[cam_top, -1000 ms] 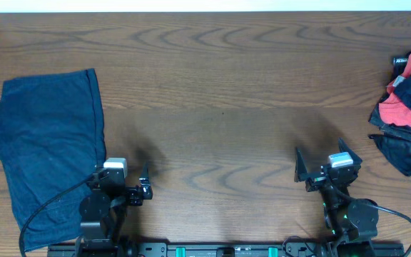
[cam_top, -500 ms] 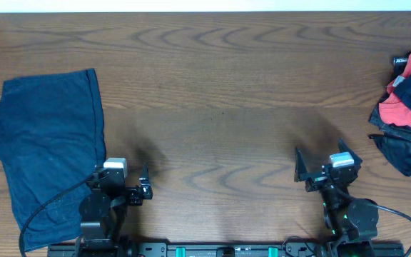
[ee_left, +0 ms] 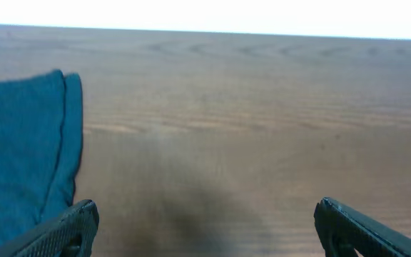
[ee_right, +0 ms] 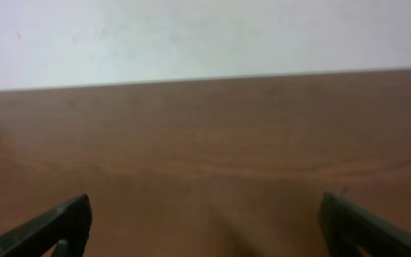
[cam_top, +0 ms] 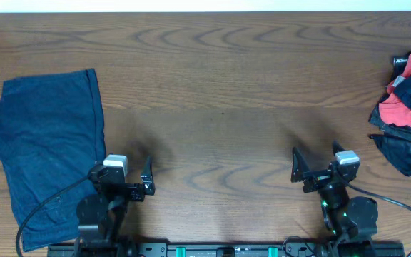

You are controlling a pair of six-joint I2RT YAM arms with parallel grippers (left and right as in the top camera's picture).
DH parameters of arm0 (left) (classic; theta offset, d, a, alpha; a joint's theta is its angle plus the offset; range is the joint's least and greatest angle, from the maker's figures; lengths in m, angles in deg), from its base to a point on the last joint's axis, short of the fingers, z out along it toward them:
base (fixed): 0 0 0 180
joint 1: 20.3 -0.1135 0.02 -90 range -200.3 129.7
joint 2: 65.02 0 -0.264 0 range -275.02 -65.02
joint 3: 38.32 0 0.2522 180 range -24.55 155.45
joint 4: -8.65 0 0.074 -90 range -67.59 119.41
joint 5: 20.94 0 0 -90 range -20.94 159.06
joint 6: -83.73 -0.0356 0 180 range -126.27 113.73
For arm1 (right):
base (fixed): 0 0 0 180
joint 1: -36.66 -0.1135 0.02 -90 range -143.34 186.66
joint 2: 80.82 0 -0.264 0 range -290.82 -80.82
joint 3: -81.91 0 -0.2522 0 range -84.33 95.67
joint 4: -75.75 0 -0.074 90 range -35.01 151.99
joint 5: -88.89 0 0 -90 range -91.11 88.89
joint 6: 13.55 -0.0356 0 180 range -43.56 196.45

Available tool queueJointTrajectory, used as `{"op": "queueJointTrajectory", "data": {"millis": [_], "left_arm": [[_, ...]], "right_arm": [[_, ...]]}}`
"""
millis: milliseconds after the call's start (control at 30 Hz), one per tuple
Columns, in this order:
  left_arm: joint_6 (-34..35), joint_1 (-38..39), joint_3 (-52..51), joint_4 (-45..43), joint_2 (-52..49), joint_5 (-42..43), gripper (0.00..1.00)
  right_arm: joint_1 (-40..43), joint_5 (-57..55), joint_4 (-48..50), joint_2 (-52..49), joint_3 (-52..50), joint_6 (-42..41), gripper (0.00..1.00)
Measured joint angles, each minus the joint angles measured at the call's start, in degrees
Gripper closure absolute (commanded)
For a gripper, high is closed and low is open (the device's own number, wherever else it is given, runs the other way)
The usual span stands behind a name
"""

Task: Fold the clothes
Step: 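Move the left gripper onto the blue denim garment and grasp its edge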

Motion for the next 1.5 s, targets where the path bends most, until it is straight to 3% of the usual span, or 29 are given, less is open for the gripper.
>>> {"op": "queueJointTrajectory", "data": {"millis": [133,367,633,767,1067,1200,1233,1300,1367,1400,1433,1500], "left_arm": [[0.1,0.0,3.0,0.1,-6.8,0.2,0.02],[0.1,0.0,20.0,1.6,-27.5,0.2,0.02],[-1.2,0.0,42.1,18.8,-55.3,1.0,0.02],[-0.9,0.0,48.3,24.4,-64.3,2.9,0.02],[2.4,-1.7,49.7,24.5,-67.5,5.3,0.02],[5.4,-7.7,51.1,24.4,-67.5,3.7,0.01],[6.0,-9.6,51.2,24.5,-67.4,3.5,0.09],[6.8,-13.0,51.3,25.3,-67.4,3.1,0.01],[8.1,-16.8,51.3,26.2,-67.5,2.7,0.02],[8.6,-18.1,51.3,26.6,-67.6,2.7,0.05],[9.4,-19.8,51.3,27.0,-67.8,2.6,0.27],[10.4,-22.8,51.4,27.8,-69.0,2.6,0.34]], "right_arm": [[0.0,0.7,-4.5,-5.1,3.8,-0.4,0.01],[0.0,1.1,-9.8,-20.0,18.2,-0.4,0.01],[0.0,3.1,-27.6,-44.3,39.4,-0.2,0.01],[-0.1,6.4,-36.5,-54.7,48.3,2.0,0.01],[0.0,9.0,-40.8,-63.6,53.2,3.9,0.01],[0.0,9.3,-42.3,-63.6,53.3,3.9,0.01],[0.0,9.3,-42.7,-63.6,53.3,3.9,0.01],[0.0,9.3,-43.4,-63.6,53.3,3.9,0.01],[0.0,9.4,-43.7,-63.6,53.3,4.0,0.01],[0.0,9.4,-43.9,-63.6,53.3,4.1,0.01],[0.0,9.5,-44.1,-63.6,53.3,4.3,0.01],[0.0,9.5,-44.6,-63.6,53.3,4.6,0.01]]}}
